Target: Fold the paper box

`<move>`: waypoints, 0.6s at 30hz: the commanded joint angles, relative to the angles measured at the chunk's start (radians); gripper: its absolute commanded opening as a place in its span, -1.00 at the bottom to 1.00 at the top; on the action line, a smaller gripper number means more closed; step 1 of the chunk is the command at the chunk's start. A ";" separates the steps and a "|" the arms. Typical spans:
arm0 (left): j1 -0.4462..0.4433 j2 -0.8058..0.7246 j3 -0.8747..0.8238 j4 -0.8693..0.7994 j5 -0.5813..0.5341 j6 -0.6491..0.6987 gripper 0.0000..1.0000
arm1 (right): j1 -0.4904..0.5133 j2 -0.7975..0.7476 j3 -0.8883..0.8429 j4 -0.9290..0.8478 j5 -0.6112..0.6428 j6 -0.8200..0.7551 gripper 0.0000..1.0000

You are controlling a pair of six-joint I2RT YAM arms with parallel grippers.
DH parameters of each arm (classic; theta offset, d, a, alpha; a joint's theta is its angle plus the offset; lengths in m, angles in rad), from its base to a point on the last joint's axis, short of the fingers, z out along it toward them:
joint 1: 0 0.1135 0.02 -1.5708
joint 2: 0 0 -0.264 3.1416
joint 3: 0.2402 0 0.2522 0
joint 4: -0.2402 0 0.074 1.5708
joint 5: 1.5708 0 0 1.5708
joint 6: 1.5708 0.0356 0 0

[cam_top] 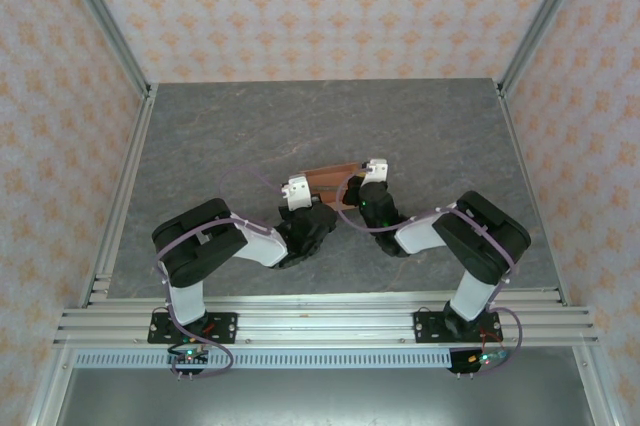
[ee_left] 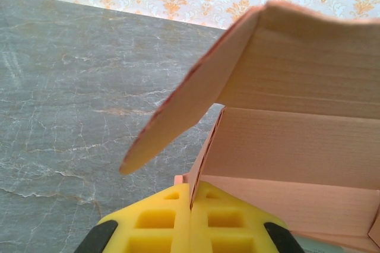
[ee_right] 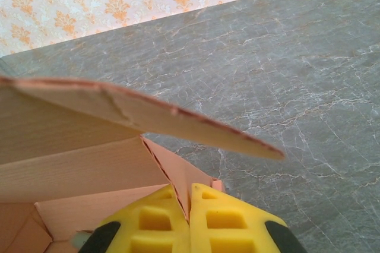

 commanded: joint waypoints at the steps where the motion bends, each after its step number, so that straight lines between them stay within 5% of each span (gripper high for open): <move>1: 0.018 0.023 -0.021 -0.117 -0.160 -0.013 -0.97 | -0.018 -0.015 -0.002 -0.152 0.115 0.041 -0.84; 18: 0.018 0.023 -0.004 -0.135 -0.185 0.031 -0.98 | -0.019 -0.139 0.043 -0.367 0.075 0.071 -0.26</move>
